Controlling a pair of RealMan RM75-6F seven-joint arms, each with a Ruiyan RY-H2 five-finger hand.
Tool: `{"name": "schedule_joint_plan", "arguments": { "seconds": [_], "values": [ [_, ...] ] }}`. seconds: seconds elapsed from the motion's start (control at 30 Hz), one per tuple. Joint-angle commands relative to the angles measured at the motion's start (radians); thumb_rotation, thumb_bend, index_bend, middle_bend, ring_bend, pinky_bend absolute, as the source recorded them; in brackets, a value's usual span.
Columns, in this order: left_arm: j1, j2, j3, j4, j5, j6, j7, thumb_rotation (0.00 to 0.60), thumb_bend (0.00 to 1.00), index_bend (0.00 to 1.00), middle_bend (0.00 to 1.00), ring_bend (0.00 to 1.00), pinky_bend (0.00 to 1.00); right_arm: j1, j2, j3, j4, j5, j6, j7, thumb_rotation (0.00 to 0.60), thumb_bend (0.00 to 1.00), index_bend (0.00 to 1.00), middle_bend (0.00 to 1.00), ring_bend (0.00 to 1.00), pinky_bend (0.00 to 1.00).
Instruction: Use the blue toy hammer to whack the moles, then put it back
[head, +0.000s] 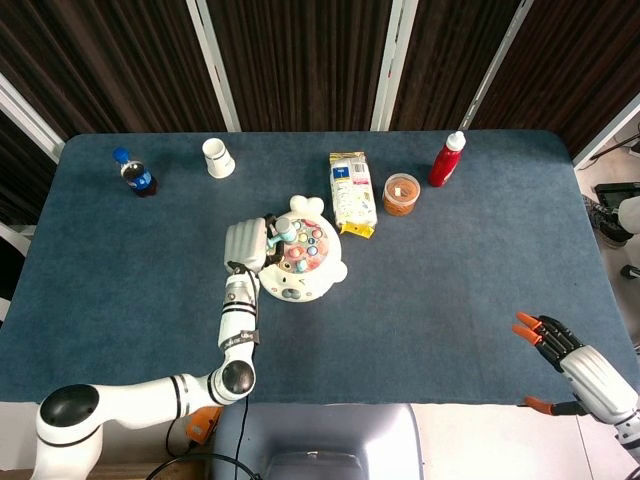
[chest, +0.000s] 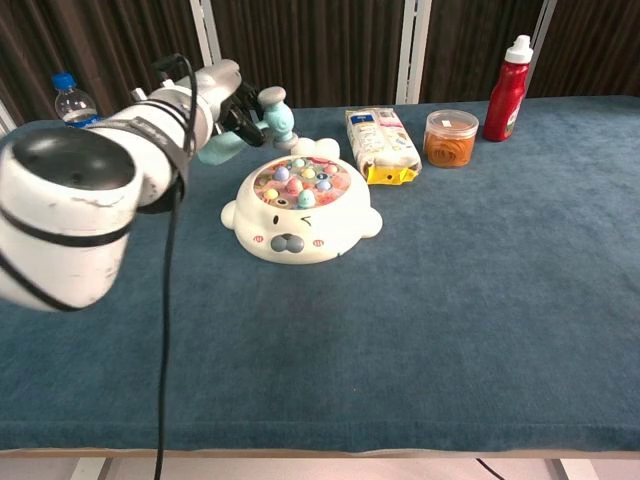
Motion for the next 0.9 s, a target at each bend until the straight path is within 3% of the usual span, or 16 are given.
{"name": "schedule_joint_plan", "arguments": {
  "seconds": [0.03, 0.17, 0.3, 0.4, 0.67, 0.77, 0.9],
  "values": [
    [0.161, 0.146, 0.132, -0.228, 0.116, 0.099, -0.039, 0.6, 0.87, 0.73, 0.95, 0.82, 0.93, 0.004, -0.001, -0.001, -0.007, -0.002, -0.009, -0.007, 0.6, 0.09, 0.0, 0.0, 0.0, 0.03],
    [0.286, 0.228, 0.277, -0.298, 0.28, 0.089, -0.19, 0.6, 0.86, 0.73, 0.94, 0.81, 0.92, 0.013, -0.002, -0.004, -0.022, -0.008, -0.027, -0.028, 0.6, 0.09, 0.0, 0.0, 0.0, 0.03],
    [0.371, 0.249, 0.416, -0.172, 0.474, 0.061, -0.374, 0.6, 0.84, 0.73, 0.94, 0.8, 0.9, 0.02, -0.005, -0.008, -0.04, -0.017, -0.045, -0.06, 0.6, 0.09, 0.0, 0.0, 0.0, 0.03],
    [0.412, 0.236, 0.479, -0.031, 0.582, 0.039, -0.518, 0.6, 0.83, 0.73, 0.93, 0.78, 0.88, 0.026, -0.008, -0.01, -0.053, -0.019, -0.065, -0.082, 0.6, 0.09, 0.0, 0.0, 0.0, 0.03],
    [0.458, 0.173, 0.533, 0.297, 0.743, -0.013, -0.839, 0.6, 0.77, 0.71, 0.91, 0.72, 0.69, 0.04, -0.01, -0.009, -0.088, -0.006, -0.112, -0.131, 0.6, 0.09, 0.0, 0.0, 0.0, 0.03],
    [0.466, 0.149, 0.538, 0.386, 0.762, -0.041, -0.905, 0.6, 0.75, 0.7, 0.91, 0.69, 0.65, 0.041, -0.009, -0.009, -0.095, -0.002, -0.121, -0.141, 0.6, 0.09, 0.0, 0.0, 0.0, 0.03],
    [0.473, 0.131, 0.559, 0.476, 0.808, -0.078, -1.0, 0.6, 0.71, 0.67, 0.87, 0.6, 0.51, 0.044, -0.008, -0.007, -0.102, 0.006, -0.131, -0.145, 0.6, 0.09, 0.0, 0.0, 0.0, 0.03]
  ]
}}
